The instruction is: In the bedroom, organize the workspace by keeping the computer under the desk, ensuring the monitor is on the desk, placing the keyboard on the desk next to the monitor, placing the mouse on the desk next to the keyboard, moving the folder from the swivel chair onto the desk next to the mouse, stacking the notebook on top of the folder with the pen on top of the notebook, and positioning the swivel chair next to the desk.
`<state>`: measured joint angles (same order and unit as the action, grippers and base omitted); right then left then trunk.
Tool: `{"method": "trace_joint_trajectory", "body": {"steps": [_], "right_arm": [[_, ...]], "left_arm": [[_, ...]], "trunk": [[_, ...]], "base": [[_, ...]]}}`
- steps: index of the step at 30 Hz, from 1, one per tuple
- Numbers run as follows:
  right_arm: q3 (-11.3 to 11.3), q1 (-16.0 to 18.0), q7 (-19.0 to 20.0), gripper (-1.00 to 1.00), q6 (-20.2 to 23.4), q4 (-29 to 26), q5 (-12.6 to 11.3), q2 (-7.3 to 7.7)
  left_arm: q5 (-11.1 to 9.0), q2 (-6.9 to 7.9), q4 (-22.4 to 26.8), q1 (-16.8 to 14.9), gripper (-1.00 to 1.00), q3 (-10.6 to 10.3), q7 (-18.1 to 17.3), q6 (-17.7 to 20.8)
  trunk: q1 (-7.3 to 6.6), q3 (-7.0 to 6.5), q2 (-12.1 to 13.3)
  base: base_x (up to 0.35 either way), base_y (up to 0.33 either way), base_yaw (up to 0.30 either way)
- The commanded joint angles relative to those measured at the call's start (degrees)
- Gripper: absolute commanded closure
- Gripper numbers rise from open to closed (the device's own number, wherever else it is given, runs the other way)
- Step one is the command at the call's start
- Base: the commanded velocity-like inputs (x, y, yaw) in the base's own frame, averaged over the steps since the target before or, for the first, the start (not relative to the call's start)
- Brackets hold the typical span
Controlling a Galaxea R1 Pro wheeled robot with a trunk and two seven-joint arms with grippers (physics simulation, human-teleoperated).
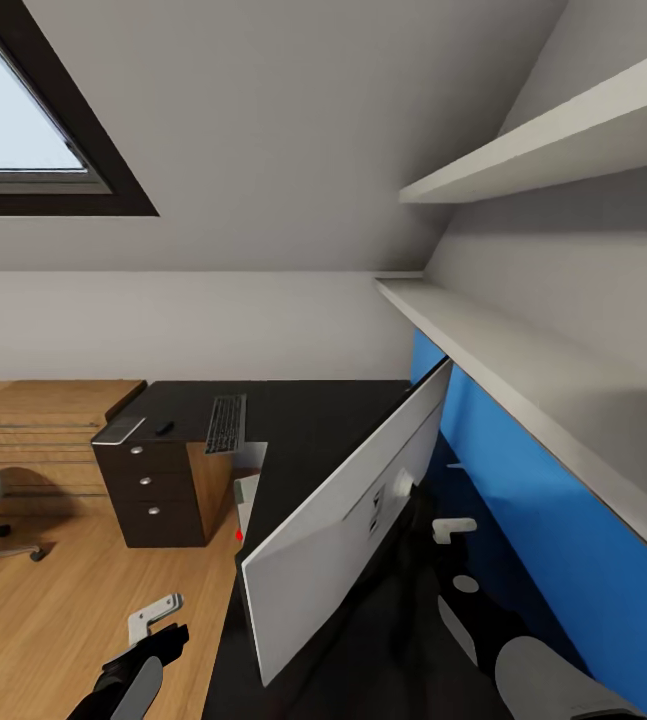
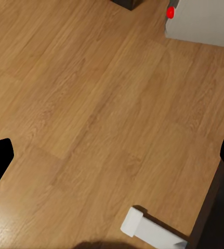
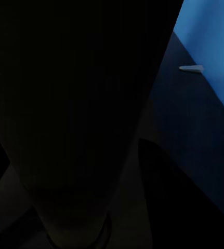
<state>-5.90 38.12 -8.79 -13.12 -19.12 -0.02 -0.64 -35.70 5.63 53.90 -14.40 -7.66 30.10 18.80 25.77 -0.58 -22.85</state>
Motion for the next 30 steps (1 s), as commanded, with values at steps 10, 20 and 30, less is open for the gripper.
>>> {"method": "trace_joint_trajectory", "body": {"steps": [10, 20, 30], "right_arm": [[-0.42, 0.07, -0.58, 1.0, -0.15, 0.05, 0.11, 0.03], [-0.41, 0.05, -0.58, 1.0, -0.15, -0.08, 0.11, 0.03], [-0.34, 0.07, -0.61, 1.0, -0.15, 0.08, 0.11, 0.03]], "left_arm": [[-0.42, 0.08, 0.07, -0.02, -1.0, -0.25, 0.57, 0.1], [-0.42, 0.08, 0.07, -0.02, -1.0, -0.25, 0.58, 0.1], [-0.42, 0.08, 0.07, -0.02, -1.0, -0.25, 0.58, 0.1]], "trunk": [[0.02, 0.01, -0.07], [0.02, 0.01, -0.07], [0.02, 0.01, -0.07]], "base": [[0.0, 0.0, 0.0], [0.0, 0.0, 0.0], [0.095, 0.0, 0.0]]}}
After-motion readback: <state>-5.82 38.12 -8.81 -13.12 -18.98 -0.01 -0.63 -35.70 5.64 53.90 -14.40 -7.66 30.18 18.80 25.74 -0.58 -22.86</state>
